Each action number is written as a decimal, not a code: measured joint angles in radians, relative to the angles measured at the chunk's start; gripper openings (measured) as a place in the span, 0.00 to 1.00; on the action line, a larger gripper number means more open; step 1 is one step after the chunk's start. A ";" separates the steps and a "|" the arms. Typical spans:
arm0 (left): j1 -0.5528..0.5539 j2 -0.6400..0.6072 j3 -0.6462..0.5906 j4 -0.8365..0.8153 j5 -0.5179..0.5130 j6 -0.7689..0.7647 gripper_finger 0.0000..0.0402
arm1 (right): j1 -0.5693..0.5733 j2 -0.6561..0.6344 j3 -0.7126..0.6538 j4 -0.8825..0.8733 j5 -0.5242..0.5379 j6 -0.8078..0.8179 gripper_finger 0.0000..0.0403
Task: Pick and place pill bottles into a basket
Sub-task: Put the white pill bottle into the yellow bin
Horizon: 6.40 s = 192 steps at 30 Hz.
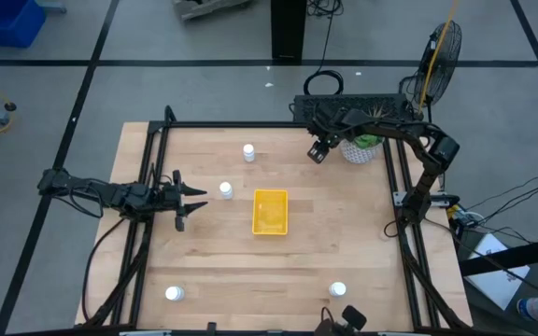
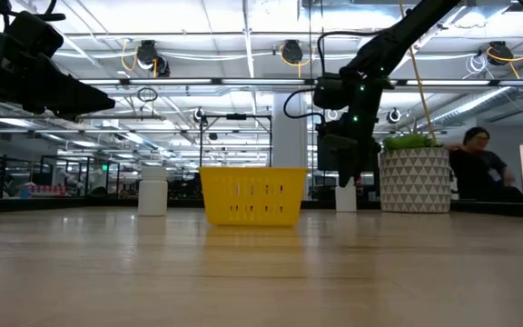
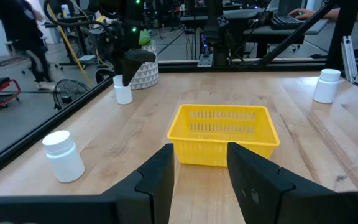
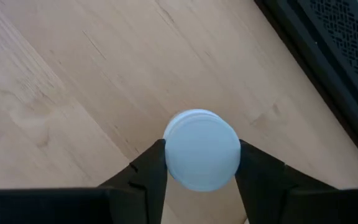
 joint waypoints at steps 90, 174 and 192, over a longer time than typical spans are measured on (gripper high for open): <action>0.000 0.046 0.000 0.003 0.000 -0.003 0.38 | 0.585 0.177 0.300 -0.060 -0.101 0.051 0.36; 0.000 0.046 0.000 0.001 0.000 -0.031 0.38 | 0.996 -0.248 0.073 -0.419 -0.104 0.906 0.72; 0.000 0.046 0.000 0.001 0.000 -0.026 0.38 | 1.253 -0.241 -0.026 -0.224 -0.166 1.420 0.73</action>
